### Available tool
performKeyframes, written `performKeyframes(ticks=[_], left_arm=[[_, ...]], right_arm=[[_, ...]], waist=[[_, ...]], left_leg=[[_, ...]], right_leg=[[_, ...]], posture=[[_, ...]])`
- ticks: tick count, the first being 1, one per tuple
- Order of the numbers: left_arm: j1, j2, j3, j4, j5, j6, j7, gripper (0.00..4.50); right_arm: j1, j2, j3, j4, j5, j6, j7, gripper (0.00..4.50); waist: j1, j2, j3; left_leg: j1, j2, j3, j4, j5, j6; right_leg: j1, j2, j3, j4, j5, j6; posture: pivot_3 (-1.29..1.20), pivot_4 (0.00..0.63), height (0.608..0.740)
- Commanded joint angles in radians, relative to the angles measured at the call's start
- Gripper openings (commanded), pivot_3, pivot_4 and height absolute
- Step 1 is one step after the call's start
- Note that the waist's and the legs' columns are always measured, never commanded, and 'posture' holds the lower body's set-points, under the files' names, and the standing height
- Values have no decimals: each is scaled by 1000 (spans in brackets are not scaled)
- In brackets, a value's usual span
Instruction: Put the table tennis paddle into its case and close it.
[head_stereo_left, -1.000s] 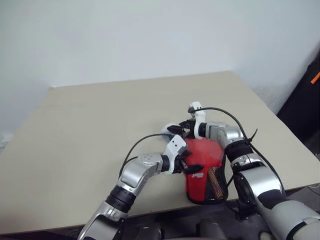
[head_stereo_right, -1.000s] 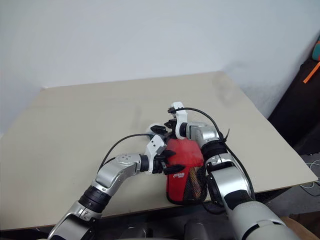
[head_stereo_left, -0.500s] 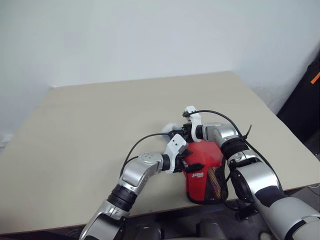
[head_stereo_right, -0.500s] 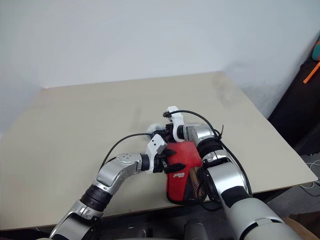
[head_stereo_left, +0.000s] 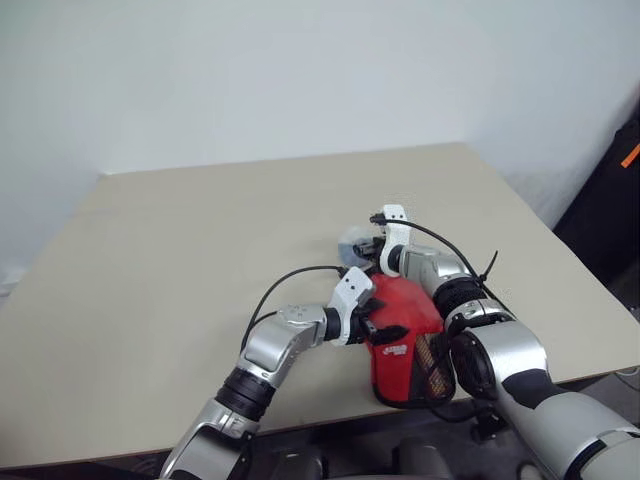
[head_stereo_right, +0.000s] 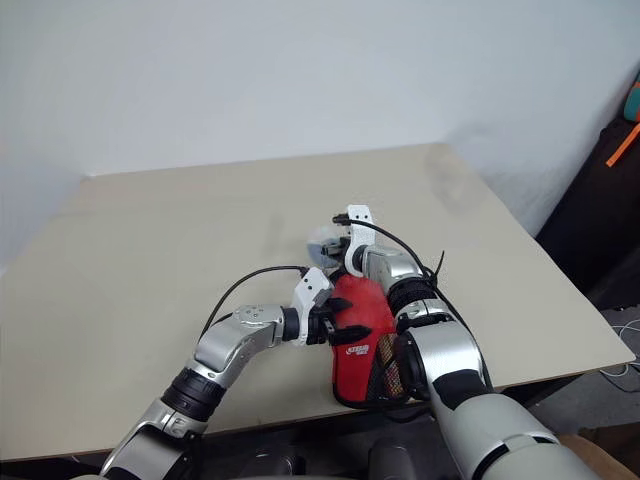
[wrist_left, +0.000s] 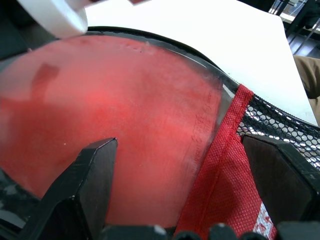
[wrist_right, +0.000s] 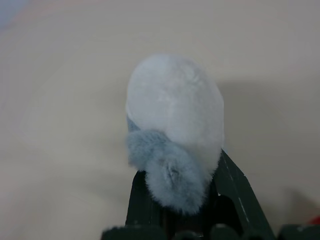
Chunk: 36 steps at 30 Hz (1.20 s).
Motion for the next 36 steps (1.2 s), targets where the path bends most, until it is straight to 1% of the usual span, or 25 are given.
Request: performKeyframes(ticks=[1,4,8,14,18,20,25,29,36], left_arm=[[25,6,-25,77,36,62,16,4228],[23,2,-22,81,37,60,19,4228],[24,-1,-20,83,37,60,21,4228],[30,-1,-24,78,36,64,20,4228],[31,0,-29,77,35,66,15,4228],[31,2,-33,76,35,69,10,4228],[29,5,-40,82,34,72,-3,4228],[24,3,-49,89,37,70,-13,4228],[17,3,-56,98,38,73,-30,4228]], right_arm=[[-56,-27,-42,-3,-5,-79,-75,197],[-54,-80,-87,13,12,-103,-130,196],[-49,-131,-144,18,35,-98,-161,194],[11,-215,-202,-58,71,-31,-131,173],[101,-262,-214,-210,102,64,-98,172],[173,-293,-230,-337,131,142,-95,171],[354,-349,-276,-639,190,309,-124,171],[466,-378,-303,-806,223,406,-137,170],[698,-468,-379,-1123,361,579,-58,144]], waist=[[0,0,0],[1,0,0],[0,0,0],[1,0,0],[1,0,0],[1,0,0],[2,0,0],[5,0,0],[27,-1,1]], left_leg=[[0,0,0,0,0,0],[0,0,0,0,0,0],[0,0,0,0,0,0],[0,0,0,0,0,0],[0,0,0,0,0,0],[0,0,0,0,0,0],[-1,0,1,0,0,0],[-2,0,1,0,0,0],[-3,0,3,1,0,0]], right_leg=[[0,0,0,0,0,0],[1,0,0,0,0,0],[1,0,0,-1,0,0],[1,0,1,-1,0,0],[2,0,1,-2,0,0],[2,0,1,-2,0,0],[2,0,2,-2,-1,1],[1,0,2,-2,-1,1],[0,0,3,-3,-2,2]], posture=[[0,0,740],[0,0,740],[0,0,740],[0,0,740],[0,0,740],[0,0,740],[0,0,740],[0,0,740],[0,0,740]])
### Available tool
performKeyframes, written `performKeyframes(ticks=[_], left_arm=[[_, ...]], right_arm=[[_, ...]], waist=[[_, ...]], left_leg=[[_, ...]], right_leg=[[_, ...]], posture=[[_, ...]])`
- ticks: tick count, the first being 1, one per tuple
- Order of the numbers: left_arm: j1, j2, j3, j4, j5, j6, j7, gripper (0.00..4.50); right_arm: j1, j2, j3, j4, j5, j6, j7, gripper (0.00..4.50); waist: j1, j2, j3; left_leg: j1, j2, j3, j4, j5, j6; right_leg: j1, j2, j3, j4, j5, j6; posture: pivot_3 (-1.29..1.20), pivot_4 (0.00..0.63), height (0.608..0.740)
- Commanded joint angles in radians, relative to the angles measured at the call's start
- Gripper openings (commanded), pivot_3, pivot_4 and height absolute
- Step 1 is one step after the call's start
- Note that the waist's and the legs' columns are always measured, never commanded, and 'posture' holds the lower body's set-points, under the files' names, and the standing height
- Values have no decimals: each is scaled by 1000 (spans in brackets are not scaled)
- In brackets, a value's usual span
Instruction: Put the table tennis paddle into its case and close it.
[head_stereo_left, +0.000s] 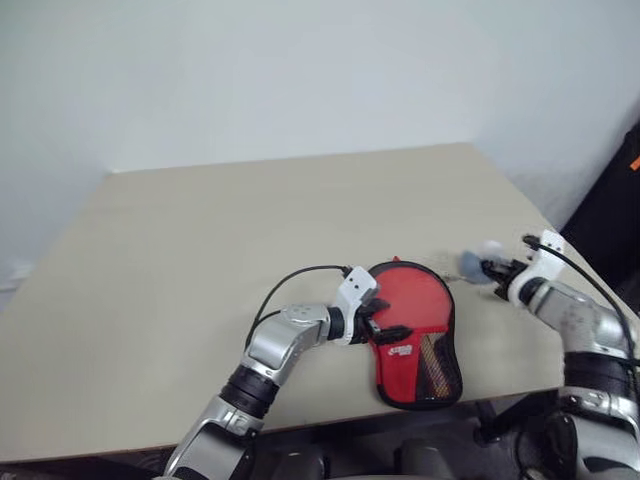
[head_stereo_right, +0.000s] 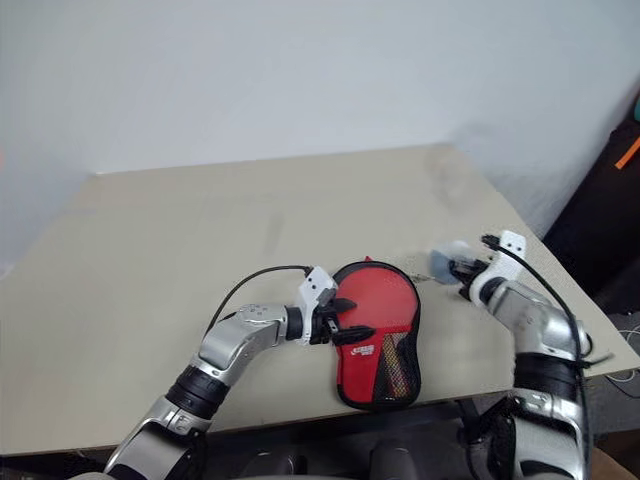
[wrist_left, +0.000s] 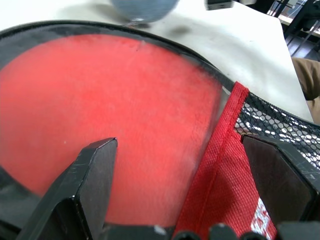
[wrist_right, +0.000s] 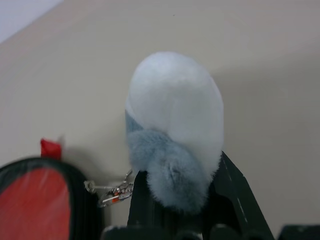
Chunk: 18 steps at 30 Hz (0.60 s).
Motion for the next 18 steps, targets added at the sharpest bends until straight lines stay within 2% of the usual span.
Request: performKeyframes(ticks=[1,11,18], left_arm=[[33,21,-50,78,37,67,-12,4228],[28,9,-54,95,43,62,-21,4228],[33,0,-50,96,42,66,-18,4228]], right_arm=[[83,-74,-73,-177,73,62,46,144],[336,-186,-82,-405,210,145,204,117],[501,-246,-118,-469,291,163,315,117]], waist=[[3,-1,0],[9,-5,3],[21,-5,3]], left_leg=[[0,0,0,0,0,0],[-4,0,0,2,-1,0],[-7,0,0,2,-1,0]], right_leg=[[0,0,0,0,0,0],[-2,0,0,-2,-3,-1],[-1,0,0,-9,-3,-1]], posture=[[0,0,740],[0,0,740],[0,0,740]])
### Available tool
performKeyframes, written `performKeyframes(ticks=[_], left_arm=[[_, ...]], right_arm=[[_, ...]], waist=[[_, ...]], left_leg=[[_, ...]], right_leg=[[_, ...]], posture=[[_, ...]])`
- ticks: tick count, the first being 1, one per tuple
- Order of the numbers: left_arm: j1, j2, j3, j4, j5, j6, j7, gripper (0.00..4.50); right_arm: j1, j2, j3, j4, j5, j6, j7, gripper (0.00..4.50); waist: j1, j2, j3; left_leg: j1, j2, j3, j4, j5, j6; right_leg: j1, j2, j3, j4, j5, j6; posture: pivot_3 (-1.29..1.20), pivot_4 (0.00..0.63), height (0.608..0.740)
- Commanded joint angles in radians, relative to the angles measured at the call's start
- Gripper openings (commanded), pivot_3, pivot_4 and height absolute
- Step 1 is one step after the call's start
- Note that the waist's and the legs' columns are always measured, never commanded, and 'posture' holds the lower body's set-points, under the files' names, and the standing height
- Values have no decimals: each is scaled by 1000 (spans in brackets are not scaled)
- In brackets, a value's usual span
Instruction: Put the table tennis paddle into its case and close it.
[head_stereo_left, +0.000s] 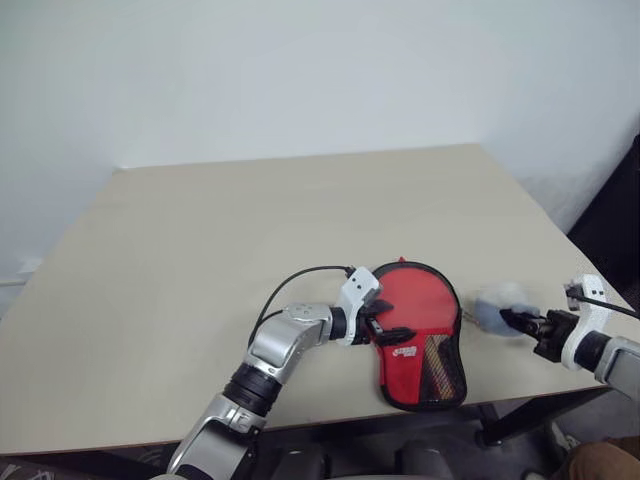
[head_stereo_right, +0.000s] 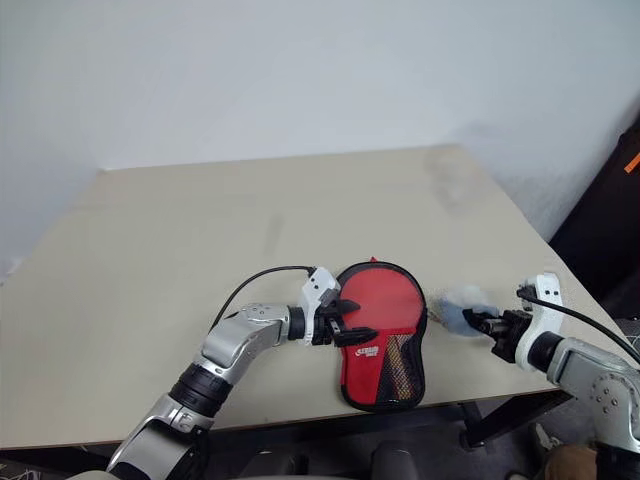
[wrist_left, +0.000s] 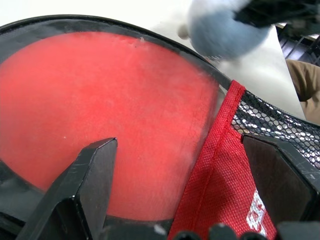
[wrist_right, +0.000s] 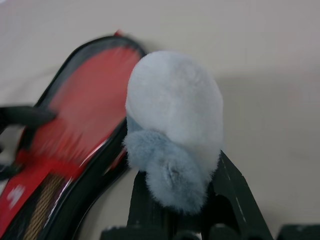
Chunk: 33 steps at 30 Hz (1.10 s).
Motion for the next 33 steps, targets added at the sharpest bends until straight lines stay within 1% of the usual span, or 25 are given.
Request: performKeyframes(ticks=[1,4,11,15,19,24,28,30,33], left_arm=[[41,13,-45,76,38,67,5,4228],[46,11,-45,72,37,70,7,4228],[46,14,-50,72,36,73,-2,4228],[33,11,-59,85,38,72,-13,4228],[24,9,-70,96,39,69,-28,4228],[16,5,-74,110,40,70,-41,4228],[13,1,-74,116,39,70,-45,4228],[13,-1,-74,118,39,71,-46,4228],[11,-4,-73,122,40,70,-46,4228]], right_arm=[[54,-33,-57,-43,41,1,46,117],[119,-39,-70,-74,59,-1,72,117],[304,-37,-175,-209,188,31,121,91],[430,-16,-218,-299,255,32,115,91],[562,1,-225,-370,265,13,120,90],[698,2,-215,-421,241,-34,152,90],[758,-8,-229,-429,232,-73,181,90],[760,-20,-245,-424,237,-89,185,90],[696,-38,-286,-392,281,-96,164,90]], waist=[[7,0,0],[9,0,0],[18,-1,-1],[31,-1,-1],[35,-2,-2],[34,-2,-3],[34,-5,-5],[34,-5,-5],[34,-5,-5]], left_leg=[[-1,0,0,0,0,0],[-3,0,0,0,0,1],[-6,0,-1,0,-2,2],[-6,0,0,1,-4,2],[-7,0,0,4,-9,-2],[-7,0,0,12,-16,0],[-7,0,1,14,-17,-1],[-7,1,1,14,-17,-1],[-8,1,1,14,-17,-2]], right_leg=[[0,0,0,-1,0,0],[0,0,0,-3,0,0],[-1,0,-1,-5,0,0],[-2,0,-1,-5,0,1],[-2,0,-1,-6,-1,1],[-1,0,-1,-6,-2,3],[-1,-1,-2,-6,-3,4],[-1,-1,-2,-6,-3,4],[-1,-1,-3,-7,-3,4]], posture=[[0,0,740],[0,0,740],[0,0,740],[0,0,740],[0,0,740],[0,0,740],[0,0,740],[0,0,740],[0,0,740]])
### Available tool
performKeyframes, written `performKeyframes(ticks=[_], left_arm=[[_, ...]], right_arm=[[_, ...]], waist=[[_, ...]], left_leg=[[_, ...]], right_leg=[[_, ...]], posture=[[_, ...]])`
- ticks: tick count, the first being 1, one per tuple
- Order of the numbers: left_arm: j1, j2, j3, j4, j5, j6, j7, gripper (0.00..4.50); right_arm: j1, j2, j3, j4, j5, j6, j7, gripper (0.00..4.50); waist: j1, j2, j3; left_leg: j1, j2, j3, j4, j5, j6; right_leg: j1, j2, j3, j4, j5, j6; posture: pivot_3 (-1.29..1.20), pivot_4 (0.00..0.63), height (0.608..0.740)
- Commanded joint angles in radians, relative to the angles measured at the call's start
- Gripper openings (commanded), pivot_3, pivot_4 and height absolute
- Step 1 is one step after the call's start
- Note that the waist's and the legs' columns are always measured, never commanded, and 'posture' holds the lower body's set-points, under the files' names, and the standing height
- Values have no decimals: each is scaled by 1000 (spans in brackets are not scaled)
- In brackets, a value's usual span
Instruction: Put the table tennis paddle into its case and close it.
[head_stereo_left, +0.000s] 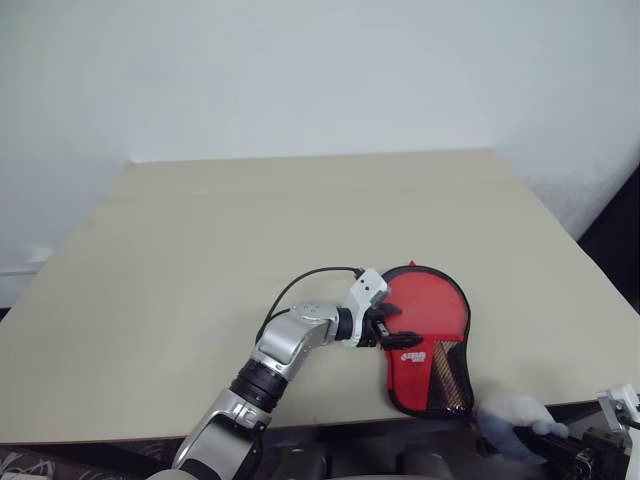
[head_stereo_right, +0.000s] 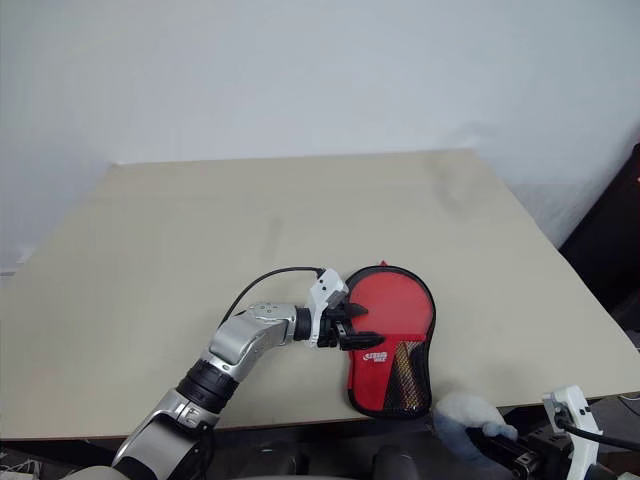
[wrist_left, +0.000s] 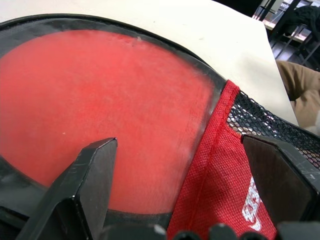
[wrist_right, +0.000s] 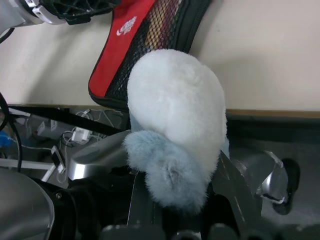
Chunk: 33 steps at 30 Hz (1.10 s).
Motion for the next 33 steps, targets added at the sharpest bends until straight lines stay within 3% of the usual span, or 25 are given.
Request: performKeyframes(ticks=[1,9,13,20,30,33], left_arm=[[37,9,-49,85,38,69,1,4228],[43,5,-37,80,46,59,18,4228],[52,11,-31,64,50,55,30,4228],[60,22,-21,49,52,58,36,4228],[53,24,-11,59,52,51,36,4228],[48,23,-9,64,51,51,33,4228]], right_arm=[[-105,-35,-81,36,79,-17,-30,90],[-388,3,75,94,66,-21,-212,89],[-447,38,223,163,-55,-71,-234,89],[-492,73,320,257,-171,-139,-248,89],[-507,84,267,295,-192,-218,-215,3531],[-516,122,240,319,-217,-315,-205,3531]], waist=[[0,0,0],[1,-1,0],[1,-1,-1],[-5,-1,-2],[-5,-2,-3],[-5,-1,-3]], left_leg=[[0,0,0,0,0,0],[-1,1,-1,2,0,0],[-1,1,0,2,0,0],[1,2,0,1,0,0],[1,4,0,1,0,0],[1,4,0,1,0,0]], right_leg=[[0,0,0,0,0,0],[0,-1,-4,0,0,0],[1,-1,-4,0,0,0],[1,0,-4,1,0,0],[1,1,-5,1,0,0],[0,1,-5,1,0,0]], posture=[[0,0,740],[0,0,740],[0,0,740],[0,0,740],[0,0,740],[0,0,740]])
